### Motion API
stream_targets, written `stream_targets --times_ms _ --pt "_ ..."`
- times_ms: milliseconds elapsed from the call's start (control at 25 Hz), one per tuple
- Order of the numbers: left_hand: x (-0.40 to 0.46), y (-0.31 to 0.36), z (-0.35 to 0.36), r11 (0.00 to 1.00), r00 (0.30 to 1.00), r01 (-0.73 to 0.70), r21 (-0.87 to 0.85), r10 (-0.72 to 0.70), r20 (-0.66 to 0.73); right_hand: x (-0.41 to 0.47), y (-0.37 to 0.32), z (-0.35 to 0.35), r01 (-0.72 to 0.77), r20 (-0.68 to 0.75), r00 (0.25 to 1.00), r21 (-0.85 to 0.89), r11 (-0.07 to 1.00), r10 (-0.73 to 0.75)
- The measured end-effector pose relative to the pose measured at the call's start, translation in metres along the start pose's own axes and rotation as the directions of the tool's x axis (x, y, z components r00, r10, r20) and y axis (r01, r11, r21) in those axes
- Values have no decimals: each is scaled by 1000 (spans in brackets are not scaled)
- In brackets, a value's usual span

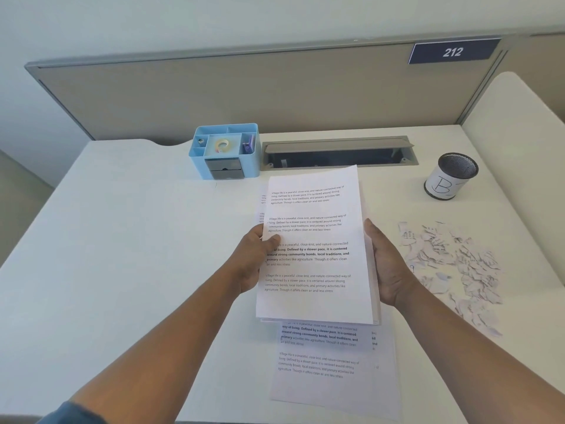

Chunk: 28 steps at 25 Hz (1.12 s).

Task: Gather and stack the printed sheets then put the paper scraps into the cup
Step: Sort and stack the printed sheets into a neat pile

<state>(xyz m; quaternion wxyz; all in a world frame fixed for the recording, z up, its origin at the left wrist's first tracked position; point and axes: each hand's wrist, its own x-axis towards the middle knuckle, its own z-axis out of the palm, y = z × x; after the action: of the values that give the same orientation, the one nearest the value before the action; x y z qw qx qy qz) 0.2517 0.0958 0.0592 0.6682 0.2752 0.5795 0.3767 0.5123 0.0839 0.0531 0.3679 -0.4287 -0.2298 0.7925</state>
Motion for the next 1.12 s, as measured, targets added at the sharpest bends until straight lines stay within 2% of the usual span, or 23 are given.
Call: stream_targets --times_ms 80,240,360,440,560,760,880,1120 --pt "1 -3 1 1000 1000 4 22 -4 -18 2 5 -5 41 9 999 -51 998 -41" --pt "-2 -6 1 995 999 -32 89 29 34 8 10 -5 82 -200 970 -263 961 -138" --pt "-3 -5 3 971 990 -125 202 109 92 9 7 -1 101 -213 958 -369 924 -190" --pt "-1 -5 5 949 985 -173 263 165 54 9 6 2 131 -205 953 -391 911 -225" --pt "1 -1 8 948 969 -239 210 247 -10 5 1 5 205 -190 935 -396 895 -298" --pt "4 16 13 904 920 -382 191 391 -7 8 -14 11 287 -200 886 -471 834 -418" --pt "8 11 11 903 918 -385 189 397 -26 12 -9 12 279 -192 888 -494 824 -417" --pt "4 11 17 911 912 -411 20 411 3 15 -5 14 302 -175 883 -499 812 -435"
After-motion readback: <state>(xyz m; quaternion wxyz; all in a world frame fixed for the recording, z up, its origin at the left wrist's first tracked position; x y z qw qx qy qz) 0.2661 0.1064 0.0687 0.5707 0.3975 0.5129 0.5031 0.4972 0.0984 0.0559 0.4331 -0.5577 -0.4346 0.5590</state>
